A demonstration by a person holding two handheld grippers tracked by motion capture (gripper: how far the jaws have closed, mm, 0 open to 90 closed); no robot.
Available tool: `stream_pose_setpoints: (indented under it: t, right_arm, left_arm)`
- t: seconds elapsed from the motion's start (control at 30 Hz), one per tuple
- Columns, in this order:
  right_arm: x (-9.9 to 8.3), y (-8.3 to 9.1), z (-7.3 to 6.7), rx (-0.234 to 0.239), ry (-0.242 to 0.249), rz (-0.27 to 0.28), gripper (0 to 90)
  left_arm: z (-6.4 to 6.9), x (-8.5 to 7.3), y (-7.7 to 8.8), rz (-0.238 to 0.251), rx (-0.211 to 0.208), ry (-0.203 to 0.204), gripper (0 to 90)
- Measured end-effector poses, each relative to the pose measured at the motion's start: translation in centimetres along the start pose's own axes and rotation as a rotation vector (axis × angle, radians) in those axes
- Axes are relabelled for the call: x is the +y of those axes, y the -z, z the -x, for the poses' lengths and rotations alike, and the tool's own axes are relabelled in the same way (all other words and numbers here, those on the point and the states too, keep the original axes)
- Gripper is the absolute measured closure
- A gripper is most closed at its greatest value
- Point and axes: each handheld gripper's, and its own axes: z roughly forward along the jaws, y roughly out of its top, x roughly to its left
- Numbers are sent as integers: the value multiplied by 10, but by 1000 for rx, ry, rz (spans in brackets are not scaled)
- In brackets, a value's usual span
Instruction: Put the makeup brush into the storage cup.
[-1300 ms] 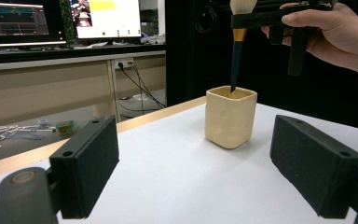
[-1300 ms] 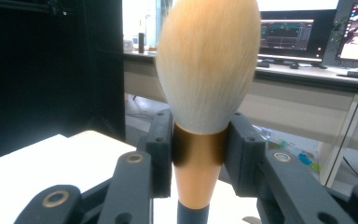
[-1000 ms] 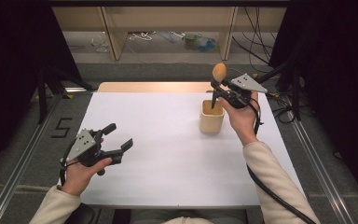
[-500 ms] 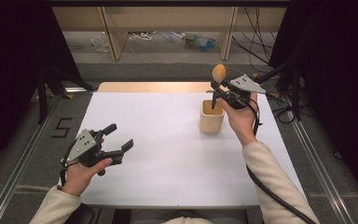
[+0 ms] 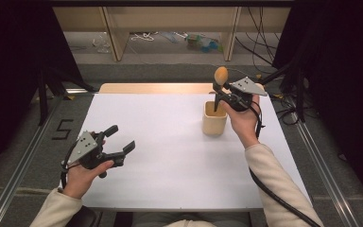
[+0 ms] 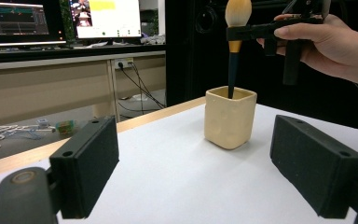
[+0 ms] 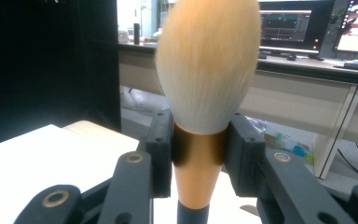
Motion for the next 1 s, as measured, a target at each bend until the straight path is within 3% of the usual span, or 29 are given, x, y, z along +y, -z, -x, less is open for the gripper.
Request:
stream_pose_setpoints:
  t: [0.77, 1.0]
  right_arm:
    - [-10, -5, -3, 4, 6, -28, 667]
    - [-13, -7, -3, 3, -14, -23, 667]
  left_arm:
    - [-1, 0, 0, 0, 1, -2, 150]
    - [0, 0, 0, 1, 1, 4, 150]
